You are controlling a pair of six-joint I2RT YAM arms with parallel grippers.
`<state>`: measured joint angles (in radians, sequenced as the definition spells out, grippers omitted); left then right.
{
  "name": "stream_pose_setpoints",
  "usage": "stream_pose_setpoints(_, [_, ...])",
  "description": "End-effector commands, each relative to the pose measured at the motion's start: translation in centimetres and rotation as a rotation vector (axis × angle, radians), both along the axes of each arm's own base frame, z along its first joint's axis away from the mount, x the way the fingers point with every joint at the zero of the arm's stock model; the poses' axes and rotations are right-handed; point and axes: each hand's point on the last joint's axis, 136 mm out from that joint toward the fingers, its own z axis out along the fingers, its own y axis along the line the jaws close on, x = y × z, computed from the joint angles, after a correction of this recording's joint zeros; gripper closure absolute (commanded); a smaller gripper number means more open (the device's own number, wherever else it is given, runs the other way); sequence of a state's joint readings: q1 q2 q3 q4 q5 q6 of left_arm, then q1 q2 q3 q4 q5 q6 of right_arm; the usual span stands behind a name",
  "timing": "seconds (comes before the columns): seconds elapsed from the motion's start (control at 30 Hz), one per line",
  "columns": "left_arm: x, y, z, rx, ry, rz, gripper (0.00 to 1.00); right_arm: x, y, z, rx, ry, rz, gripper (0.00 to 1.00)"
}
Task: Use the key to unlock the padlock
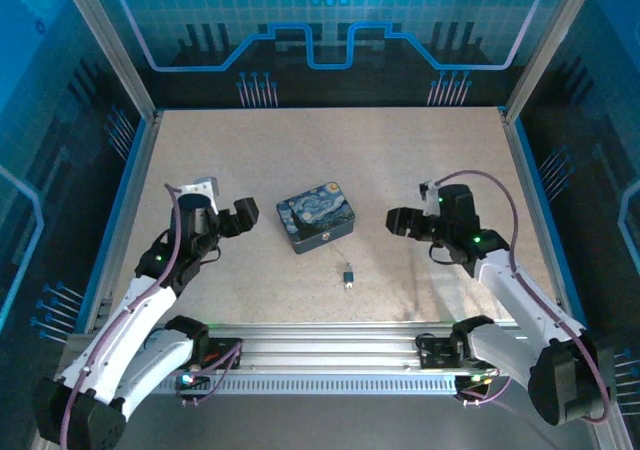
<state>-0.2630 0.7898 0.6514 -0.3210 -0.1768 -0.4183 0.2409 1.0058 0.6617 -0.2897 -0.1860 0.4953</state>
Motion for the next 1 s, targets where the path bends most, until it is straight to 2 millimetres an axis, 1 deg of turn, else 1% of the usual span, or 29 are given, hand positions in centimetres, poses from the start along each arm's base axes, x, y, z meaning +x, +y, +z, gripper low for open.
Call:
stream_pose_setpoints(0.0, [1.0, 1.7, 1.4, 0.099, -0.094, 0.043, 0.01, 1.1, -2.7, 1.3, -0.068, -0.049, -0.058, 0.2])
stream_pose_setpoints(0.07, [1.3, 2.1, 1.2, 0.114, -0.11, 0.057, 0.01, 1.8, -3.7, 1.7, -0.071, -0.068, -0.081, 0.17])
stream_pose_setpoints(0.13, [1.6, 2.5, 1.0, 0.128, -0.121, 0.072, 0.01, 2.4, -4.0, 2.4, -0.082, -0.112, -0.064, 0.13])
stream_pose_setpoints(0.3, [2.1, 4.1, 0.3, 0.165, -0.164, 0.14, 0.01, 3.4, -5.4, 2.6, -0.181, -0.185, -0.068, 0.0])
stream_pose_setpoints(0.43, [2.6, 5.1, -0.4, 0.205, -0.2, 0.17, 0.01, 4.3, -6.5, 2.7, -0.248, -0.257, -0.075, 0.0])
stream_pose_setpoints(0.53, [3.1, 5.6, -1.2, 0.233, -0.196, 0.174, 0.01, 4.9, -7.5, 2.4, -0.302, -0.32, -0.1, 0.0])
stream_pose_setpoints(0.67, [3.7, 6.2, -2.3, 0.271, -0.198, 0.175, 0.01, 5.5, -8.1, 1.7, -0.374, -0.414, -0.101, 0.0])
stream_pose_setpoints(0.8, [4.1, 6.9, -4.0, 0.3, -0.21, 0.175, 0.01, 6.0, -8.9, 0.6, -0.434, -0.463, -0.118, 0.0])
stream_pose_setpoints(0.97, [4.9, 7.2, -5.4, 0.327, -0.241, 0.166, 0.01, 7.1, -9.3, -0.3, -0.44, -0.517, -0.132, 0.0])
